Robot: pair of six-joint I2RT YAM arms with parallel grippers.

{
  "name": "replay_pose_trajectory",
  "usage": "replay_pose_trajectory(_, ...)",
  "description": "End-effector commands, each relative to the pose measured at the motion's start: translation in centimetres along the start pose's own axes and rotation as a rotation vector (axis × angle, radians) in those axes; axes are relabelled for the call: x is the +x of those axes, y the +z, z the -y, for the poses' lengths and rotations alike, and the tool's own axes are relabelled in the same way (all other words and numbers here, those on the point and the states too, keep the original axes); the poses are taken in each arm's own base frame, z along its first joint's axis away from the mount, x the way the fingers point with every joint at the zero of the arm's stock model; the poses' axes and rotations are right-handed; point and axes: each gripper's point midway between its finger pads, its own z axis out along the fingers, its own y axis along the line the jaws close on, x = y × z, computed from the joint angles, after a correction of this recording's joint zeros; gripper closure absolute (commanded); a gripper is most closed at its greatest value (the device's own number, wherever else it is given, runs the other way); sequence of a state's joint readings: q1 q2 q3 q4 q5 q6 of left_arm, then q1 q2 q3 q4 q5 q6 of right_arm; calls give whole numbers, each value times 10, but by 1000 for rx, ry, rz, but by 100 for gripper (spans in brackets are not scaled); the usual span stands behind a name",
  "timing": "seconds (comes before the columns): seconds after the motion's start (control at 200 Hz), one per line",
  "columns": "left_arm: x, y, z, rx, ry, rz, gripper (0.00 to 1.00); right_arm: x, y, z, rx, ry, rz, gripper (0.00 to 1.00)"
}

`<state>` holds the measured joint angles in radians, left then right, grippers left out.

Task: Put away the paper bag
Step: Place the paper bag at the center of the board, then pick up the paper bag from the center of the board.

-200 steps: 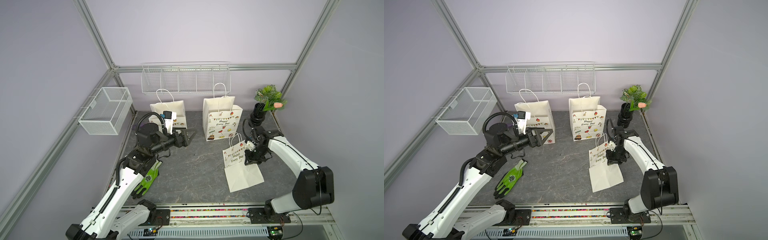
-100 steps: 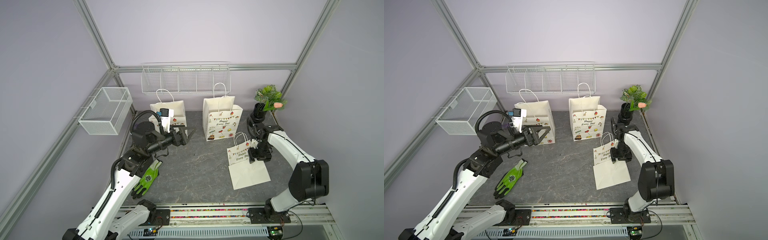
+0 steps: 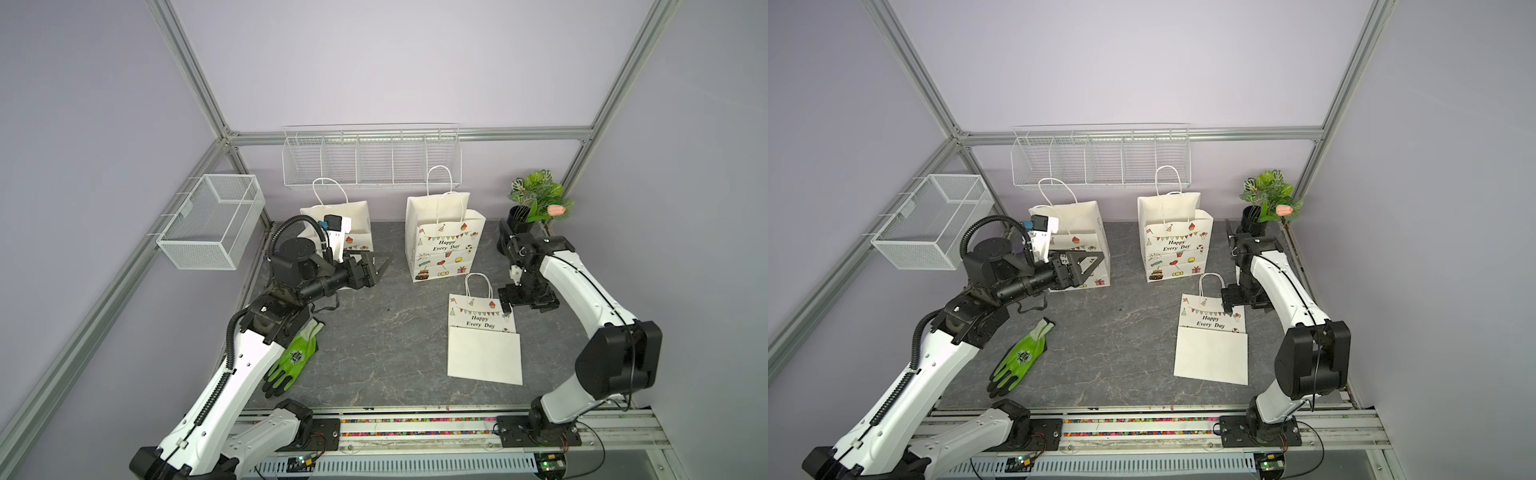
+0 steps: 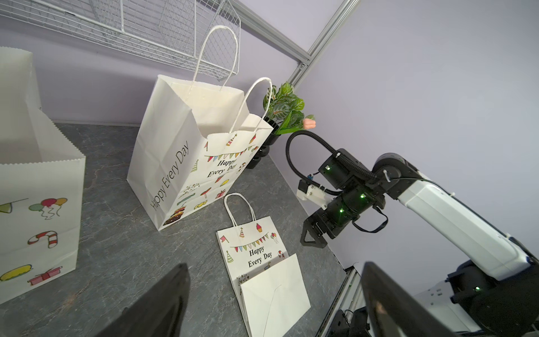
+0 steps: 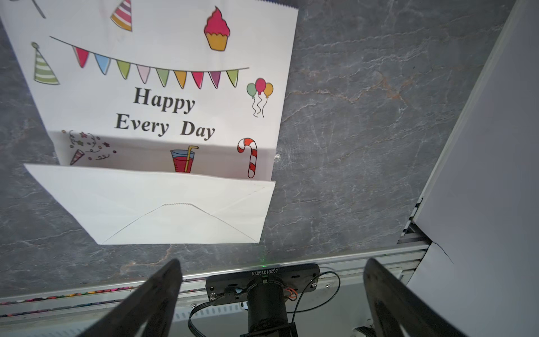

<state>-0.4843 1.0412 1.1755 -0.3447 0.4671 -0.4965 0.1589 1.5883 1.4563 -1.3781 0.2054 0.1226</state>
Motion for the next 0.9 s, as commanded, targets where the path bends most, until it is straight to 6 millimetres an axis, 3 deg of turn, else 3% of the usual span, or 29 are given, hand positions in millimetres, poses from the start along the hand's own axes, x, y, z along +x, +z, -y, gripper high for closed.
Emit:
replay_pose_trajectory(0.0, -2, 8, -11, -47, 42, -10, 8, -15, -33, -16, -110, -26, 179, 1)
replay_pose_trajectory(0.075, 5, 21, -22, -79, 71, -37, 8, -25, -53, -35, -223, -47, 314, 0)
replay_pose_trajectory(0.17, 15, 41, -39, -130, 138, -84, 8, -35, -83, -56, -358, -68, 492, 7)
replay_pose_trajectory(0.315, 19, 76, -51, -183, 243, -98, 8, -46, -121, -72, -485, -99, 721, 11)
replay_pose_trajectory(0.46, 16, 113, -54, -227, 369, -101, 10, -44, -139, -76, -526, -145, 836, 11)
replay_pose_trajectory(0.62, 19, 155, -73, -281, 463, -134, 11, -32, -156, -74, -538, -172, 955, 11)
replay_pose_trajectory(0.82, 21, 181, -96, -338, 493, -128, 11, -17, -176, -72, -556, -189, 1039, 11)
replay_pose_trajectory(0.895, 23, 190, -99, -332, 490, -127, 18, -15, -180, -72, -564, -192, 1048, 11)
